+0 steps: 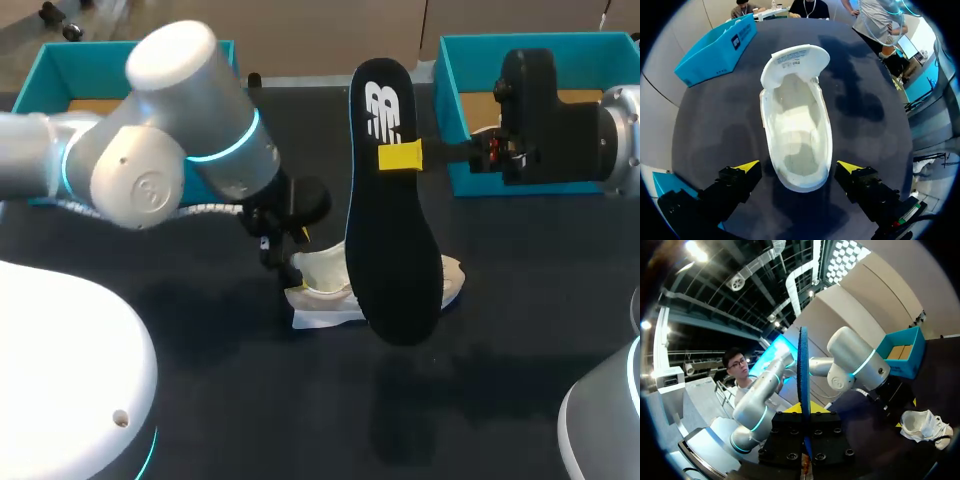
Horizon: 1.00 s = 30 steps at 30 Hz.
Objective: Take the shoe out of the shoebox, open the shoe tongue, remove and reinsert the insole, then place the shoe into the shoebox
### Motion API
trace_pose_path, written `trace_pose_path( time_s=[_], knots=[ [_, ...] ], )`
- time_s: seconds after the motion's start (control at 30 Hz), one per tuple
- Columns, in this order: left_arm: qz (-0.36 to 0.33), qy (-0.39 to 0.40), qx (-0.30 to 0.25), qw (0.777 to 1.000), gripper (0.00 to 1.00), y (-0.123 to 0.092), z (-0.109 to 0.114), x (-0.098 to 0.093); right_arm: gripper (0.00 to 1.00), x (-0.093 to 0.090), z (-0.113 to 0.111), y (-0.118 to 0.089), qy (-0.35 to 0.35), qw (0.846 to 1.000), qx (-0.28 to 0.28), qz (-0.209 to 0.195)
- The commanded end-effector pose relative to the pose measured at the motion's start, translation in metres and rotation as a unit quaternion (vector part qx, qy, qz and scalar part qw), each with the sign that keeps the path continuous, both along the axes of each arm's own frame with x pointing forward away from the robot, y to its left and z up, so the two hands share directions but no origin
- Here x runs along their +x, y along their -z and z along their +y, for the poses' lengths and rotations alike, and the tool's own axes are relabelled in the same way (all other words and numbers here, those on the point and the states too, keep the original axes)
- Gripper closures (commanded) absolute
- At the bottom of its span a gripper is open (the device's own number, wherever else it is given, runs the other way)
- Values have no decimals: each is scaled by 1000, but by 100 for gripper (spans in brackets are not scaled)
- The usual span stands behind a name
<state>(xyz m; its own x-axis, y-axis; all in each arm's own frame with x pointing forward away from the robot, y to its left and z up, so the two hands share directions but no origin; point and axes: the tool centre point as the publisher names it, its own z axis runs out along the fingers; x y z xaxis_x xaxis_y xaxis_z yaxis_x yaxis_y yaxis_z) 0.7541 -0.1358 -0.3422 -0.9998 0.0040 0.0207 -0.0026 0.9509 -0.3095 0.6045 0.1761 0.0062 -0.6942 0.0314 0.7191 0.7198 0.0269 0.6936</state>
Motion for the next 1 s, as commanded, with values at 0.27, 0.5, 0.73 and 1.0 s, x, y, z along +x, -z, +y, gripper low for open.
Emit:
trace_pose_path(
  time_s=[0.27,0.5,0.73,1.0],
  knots=[
    [8,0,95,995,0,-3,-7,5,100,1,2,1,0,1000,0,0],
    [8,0,95,995,0,-3,-7,5,100,1,2,1,0,1000,0,0],
    [8,0,95,995,0,-3,-7,5,100,1,2,1,0,1000,0,0],
    [8,0,95,995,0,-3,-7,5,100,1,2,1,0,1000,0,0]
  ],
)
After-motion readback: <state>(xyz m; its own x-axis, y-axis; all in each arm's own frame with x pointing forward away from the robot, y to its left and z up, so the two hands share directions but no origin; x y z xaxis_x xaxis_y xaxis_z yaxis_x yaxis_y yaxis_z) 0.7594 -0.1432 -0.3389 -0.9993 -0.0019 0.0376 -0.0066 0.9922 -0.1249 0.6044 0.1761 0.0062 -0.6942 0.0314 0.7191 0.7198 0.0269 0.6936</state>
